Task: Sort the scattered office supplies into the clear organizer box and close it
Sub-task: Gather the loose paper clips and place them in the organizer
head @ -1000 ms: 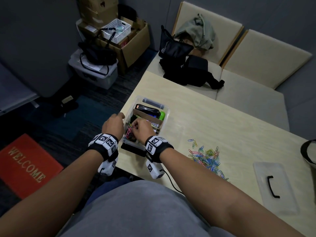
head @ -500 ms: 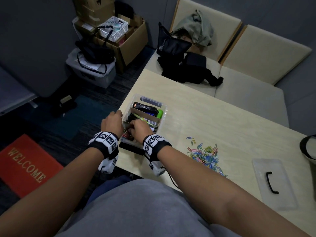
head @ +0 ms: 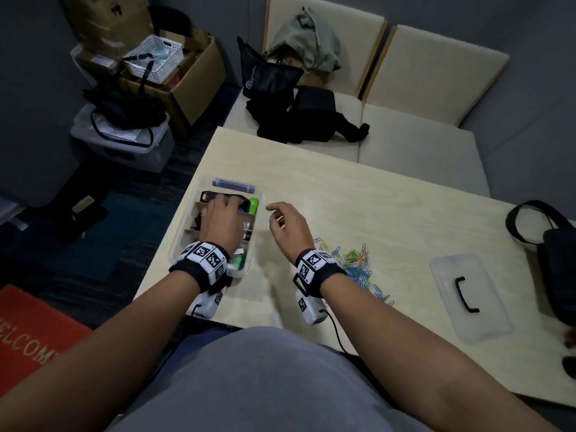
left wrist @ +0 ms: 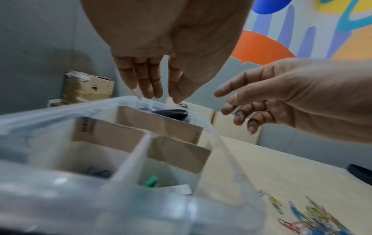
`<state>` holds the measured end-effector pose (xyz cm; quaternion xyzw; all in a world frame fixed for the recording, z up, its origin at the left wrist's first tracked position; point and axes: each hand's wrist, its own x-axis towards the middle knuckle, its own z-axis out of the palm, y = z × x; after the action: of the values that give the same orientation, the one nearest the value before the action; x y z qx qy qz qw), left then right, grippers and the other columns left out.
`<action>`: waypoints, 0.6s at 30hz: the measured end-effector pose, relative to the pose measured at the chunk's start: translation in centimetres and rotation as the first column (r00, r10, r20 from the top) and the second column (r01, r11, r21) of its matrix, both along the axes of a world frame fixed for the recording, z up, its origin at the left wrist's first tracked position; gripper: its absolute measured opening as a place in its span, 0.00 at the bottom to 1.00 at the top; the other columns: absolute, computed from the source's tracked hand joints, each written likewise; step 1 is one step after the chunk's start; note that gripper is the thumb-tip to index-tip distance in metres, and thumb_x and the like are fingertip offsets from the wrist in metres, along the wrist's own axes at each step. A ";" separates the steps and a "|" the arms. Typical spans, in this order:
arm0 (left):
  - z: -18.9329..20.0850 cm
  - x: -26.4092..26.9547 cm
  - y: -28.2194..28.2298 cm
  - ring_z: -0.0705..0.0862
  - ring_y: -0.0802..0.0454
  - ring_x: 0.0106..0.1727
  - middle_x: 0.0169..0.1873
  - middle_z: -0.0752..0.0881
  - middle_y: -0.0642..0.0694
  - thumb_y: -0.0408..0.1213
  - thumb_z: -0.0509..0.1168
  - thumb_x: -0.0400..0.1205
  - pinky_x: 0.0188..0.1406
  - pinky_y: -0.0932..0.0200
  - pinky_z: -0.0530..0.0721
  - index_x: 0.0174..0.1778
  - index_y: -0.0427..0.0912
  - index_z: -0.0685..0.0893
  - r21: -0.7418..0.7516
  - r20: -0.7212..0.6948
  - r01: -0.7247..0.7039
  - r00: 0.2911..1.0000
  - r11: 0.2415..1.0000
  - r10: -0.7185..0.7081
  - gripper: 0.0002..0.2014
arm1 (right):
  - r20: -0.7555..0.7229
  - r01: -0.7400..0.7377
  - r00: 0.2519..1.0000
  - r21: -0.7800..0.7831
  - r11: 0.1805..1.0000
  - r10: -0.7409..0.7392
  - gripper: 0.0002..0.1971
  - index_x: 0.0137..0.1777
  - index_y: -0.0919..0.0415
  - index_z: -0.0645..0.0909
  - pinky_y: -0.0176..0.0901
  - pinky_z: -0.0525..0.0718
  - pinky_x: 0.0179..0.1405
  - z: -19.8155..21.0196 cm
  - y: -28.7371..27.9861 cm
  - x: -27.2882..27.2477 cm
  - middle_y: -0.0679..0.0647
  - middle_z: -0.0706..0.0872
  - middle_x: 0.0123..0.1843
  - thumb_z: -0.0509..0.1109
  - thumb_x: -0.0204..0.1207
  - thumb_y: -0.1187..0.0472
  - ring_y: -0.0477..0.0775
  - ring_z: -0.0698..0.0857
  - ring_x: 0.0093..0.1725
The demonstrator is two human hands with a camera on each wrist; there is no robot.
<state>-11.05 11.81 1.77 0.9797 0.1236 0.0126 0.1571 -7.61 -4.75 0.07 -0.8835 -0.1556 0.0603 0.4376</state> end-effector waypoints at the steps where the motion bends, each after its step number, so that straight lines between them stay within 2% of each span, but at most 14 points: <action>1: -0.1 0.5 -1.1 0.77 0.35 0.57 0.58 0.79 0.37 0.31 0.66 0.77 0.56 0.43 0.74 0.65 0.42 0.80 -0.007 0.001 0.046 0.999 0.999 -0.046 0.19 | 0.002 0.022 1.000 -0.007 1.000 -0.022 0.13 0.61 0.53 0.82 0.49 0.85 0.49 -0.2 -1.3 0.2 0.49 0.83 0.53 0.64 0.79 0.64 0.48 0.83 0.41; 5: -0.8 2.0 -5.6 0.79 0.35 0.59 0.59 0.79 0.37 0.32 0.66 0.79 0.58 0.44 0.75 0.67 0.41 0.80 -0.051 -0.008 0.209 0.978 0.977 -0.210 0.19 | -0.025 0.099 0.994 -0.103 0.990 -0.102 0.14 0.62 0.52 0.81 0.51 0.85 0.50 -1.5 -6.3 0.7 0.49 0.81 0.54 0.64 0.79 0.63 0.48 0.84 0.45; 9: -1.9 3.1 -9.9 0.80 0.35 0.60 0.64 0.77 0.38 0.34 0.64 0.81 0.61 0.45 0.76 0.72 0.41 0.76 -0.064 -0.093 0.335 0.936 0.940 -0.340 0.22 | -0.071 0.151 0.983 -0.220 0.964 -0.170 0.15 0.65 0.56 0.80 0.51 0.83 0.57 -2.9 -11.5 0.6 0.53 0.80 0.60 0.64 0.80 0.64 0.51 0.84 0.55; 12: -3.4 3.6 -12.5 0.80 0.35 0.61 0.68 0.75 0.37 0.35 0.63 0.82 0.61 0.45 0.75 0.74 0.40 0.73 -0.045 -0.178 0.404 0.897 0.914 -0.405 0.22 | -0.124 0.151 0.972 -0.328 0.932 -0.201 0.16 0.68 0.56 0.80 0.51 0.82 0.60 -4.2 -15.2 0.3 0.54 0.79 0.63 0.63 0.81 0.62 0.53 0.83 0.59; 18: -7.3 3.9 -15.6 0.78 0.37 0.65 0.72 0.70 0.37 0.39 0.63 0.83 0.62 0.45 0.76 0.75 0.38 0.68 0.015 -0.389 0.495 0.803 0.869 -0.451 0.25 | -0.171 0.125 0.961 -0.426 0.896 -0.216 0.15 0.67 0.58 0.80 0.50 0.82 0.61 -6.0 -20.8 -0.5 0.56 0.79 0.64 0.62 0.83 0.62 0.56 0.82 0.60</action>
<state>-7.19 -3.80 -5.49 0.9709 -0.0984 -0.2060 0.0718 -8.16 -25.55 -5.89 -0.9543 -0.0129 0.1474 0.2595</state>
